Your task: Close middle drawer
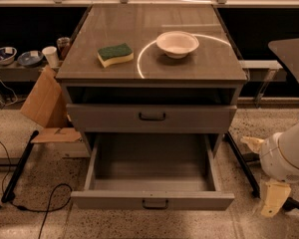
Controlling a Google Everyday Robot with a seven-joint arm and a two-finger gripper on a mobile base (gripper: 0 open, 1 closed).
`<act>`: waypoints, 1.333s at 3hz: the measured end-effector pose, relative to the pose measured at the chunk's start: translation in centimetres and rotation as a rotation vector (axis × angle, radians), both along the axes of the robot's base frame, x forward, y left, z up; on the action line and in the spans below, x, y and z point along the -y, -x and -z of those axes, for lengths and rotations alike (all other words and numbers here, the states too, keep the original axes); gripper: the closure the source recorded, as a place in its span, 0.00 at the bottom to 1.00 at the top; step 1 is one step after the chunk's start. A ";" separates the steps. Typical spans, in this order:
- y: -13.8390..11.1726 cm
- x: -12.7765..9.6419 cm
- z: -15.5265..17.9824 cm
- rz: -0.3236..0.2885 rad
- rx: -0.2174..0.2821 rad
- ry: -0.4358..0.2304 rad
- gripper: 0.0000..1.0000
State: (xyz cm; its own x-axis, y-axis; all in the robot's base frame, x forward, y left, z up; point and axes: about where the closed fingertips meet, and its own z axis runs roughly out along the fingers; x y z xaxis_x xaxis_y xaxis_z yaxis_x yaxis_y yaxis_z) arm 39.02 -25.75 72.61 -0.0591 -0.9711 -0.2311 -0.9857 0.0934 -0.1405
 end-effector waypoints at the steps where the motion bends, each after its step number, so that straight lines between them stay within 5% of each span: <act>1: 0.0 0.0 0.0 0.000 0.000 0.000 0.00; 2: -0.2 -0.5 2.3 -0.014 -0.042 -0.013 0.00; 4: 1.2 -2.6 13.1 -0.055 -0.155 -0.080 0.00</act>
Offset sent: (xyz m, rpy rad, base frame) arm 0.0072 0.0133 -0.0655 0.0384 0.1202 0.0360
